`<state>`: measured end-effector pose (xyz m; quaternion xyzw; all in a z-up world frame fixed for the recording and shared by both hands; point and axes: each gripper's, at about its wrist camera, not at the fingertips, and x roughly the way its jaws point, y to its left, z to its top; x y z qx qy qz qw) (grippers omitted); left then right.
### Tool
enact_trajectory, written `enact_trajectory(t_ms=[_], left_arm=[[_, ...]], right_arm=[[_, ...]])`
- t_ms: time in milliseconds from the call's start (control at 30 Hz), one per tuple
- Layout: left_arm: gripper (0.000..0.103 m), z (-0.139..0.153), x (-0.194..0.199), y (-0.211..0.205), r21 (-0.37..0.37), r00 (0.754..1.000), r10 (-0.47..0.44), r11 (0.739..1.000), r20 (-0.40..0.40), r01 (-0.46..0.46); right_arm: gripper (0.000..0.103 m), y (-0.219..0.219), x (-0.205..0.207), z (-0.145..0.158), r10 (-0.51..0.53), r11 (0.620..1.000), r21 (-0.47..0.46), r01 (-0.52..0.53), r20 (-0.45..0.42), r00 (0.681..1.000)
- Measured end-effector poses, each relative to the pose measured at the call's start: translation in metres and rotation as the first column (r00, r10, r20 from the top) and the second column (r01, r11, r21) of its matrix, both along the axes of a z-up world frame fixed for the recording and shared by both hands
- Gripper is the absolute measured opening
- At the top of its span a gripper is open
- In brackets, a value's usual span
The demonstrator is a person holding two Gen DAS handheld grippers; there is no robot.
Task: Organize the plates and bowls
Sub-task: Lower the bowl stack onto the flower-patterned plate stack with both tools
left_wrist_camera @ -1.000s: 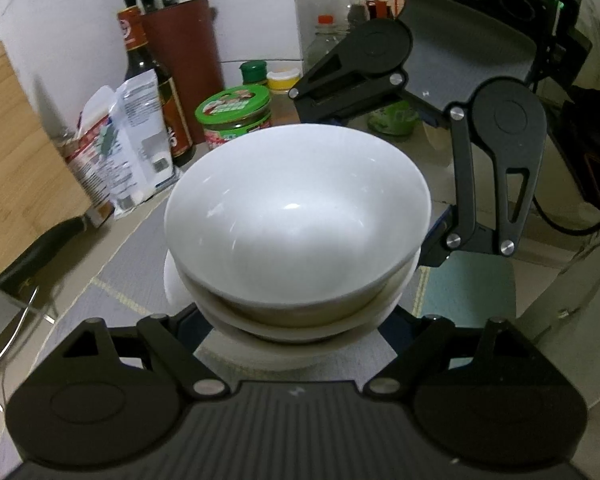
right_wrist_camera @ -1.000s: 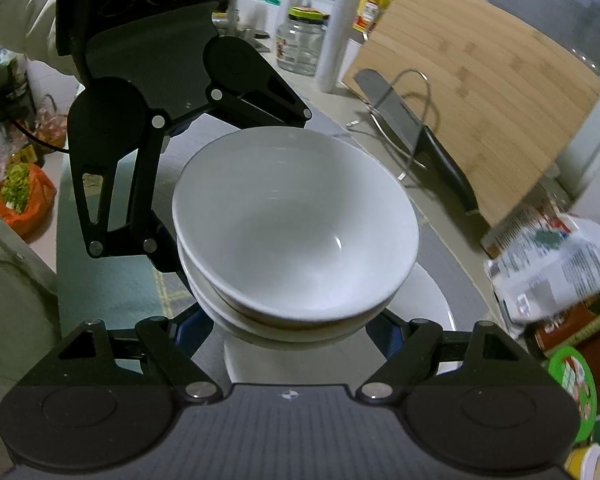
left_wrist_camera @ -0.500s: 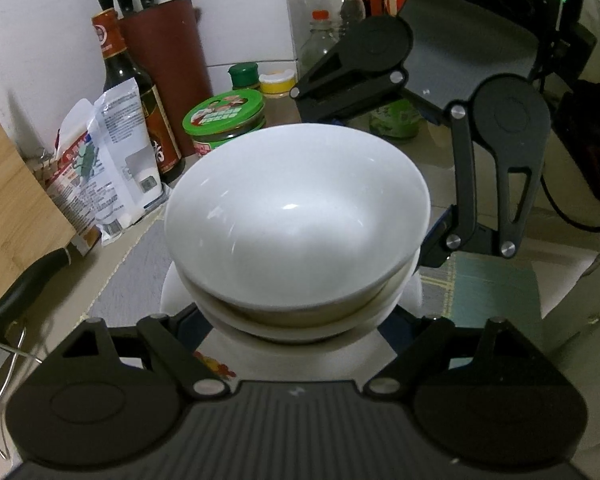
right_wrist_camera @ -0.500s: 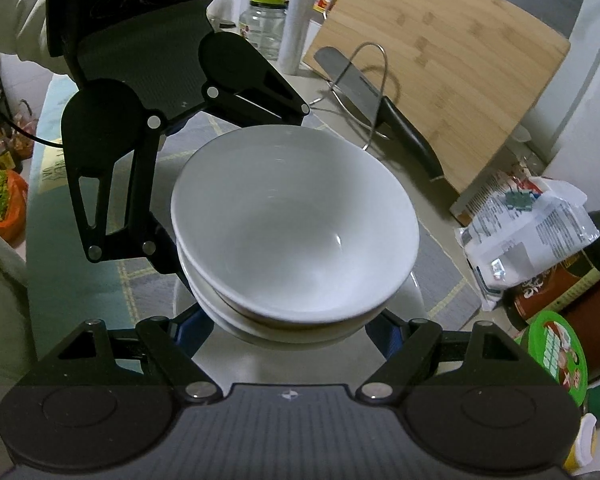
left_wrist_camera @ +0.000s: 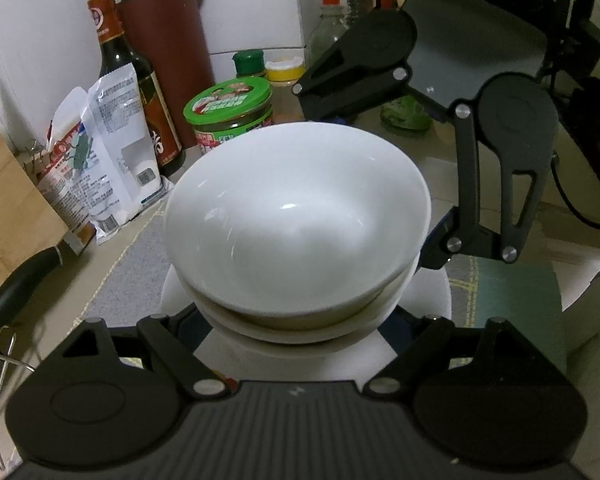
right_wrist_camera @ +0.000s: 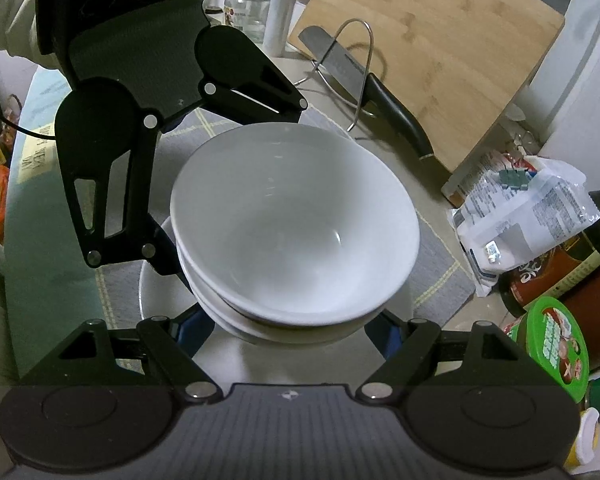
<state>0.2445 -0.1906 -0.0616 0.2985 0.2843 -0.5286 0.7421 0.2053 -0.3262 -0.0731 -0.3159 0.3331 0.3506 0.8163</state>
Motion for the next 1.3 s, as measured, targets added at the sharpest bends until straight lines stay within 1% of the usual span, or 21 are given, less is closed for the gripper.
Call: enact_trajectory(t_ms=[667, 800, 1100, 1133, 1233, 1300], left_arm=[[0.086, -0.001, 0.008, -0.007, 0.031, 0.999, 0.001, 1.000, -0.032, 0.000], [0.087, 0.000, 0.010, -0.008, 0.043, 0.999, -0.002, 0.999, -0.039, 0.004], [0.087, 0.001, 0.012, -0.009, 0.054, 0.999, 0.002, 0.999, -0.050, 0.001], [0.087, 0.000, 0.012, -0.008, 0.053, 0.999, 0.005, 0.999, -0.049, -0.002], [0.088, 0.000, 0.011, -0.008, 0.052, 0.999, 0.010, 0.999, -0.044, -0.007], [0.090, 0.000, 0.010, -0.008, 0.051, 0.999, 0.013, 0.999, -0.035, -0.011]], right_arm=[[0.085, -0.002, 0.011, -0.003, -0.020, 1.000, 0.000, 0.020, -0.035, 0.999], [0.085, -0.003, 0.013, -0.004, -0.023, 1.000, 0.012, 0.024, -0.048, 0.999], [0.085, -0.003, 0.014, -0.004, -0.026, 0.999, 0.018, 0.027, -0.049, 0.998], [0.086, -0.003, 0.013, -0.004, -0.027, 0.999, 0.019, 0.028, -0.050, 0.998], [0.091, -0.004, 0.015, -0.003, -0.029, 0.999, 0.042, 0.032, -0.072, 0.997], [0.094, -0.003, 0.014, -0.004, -0.028, 0.999, 0.039, 0.031, -0.066, 0.997]])
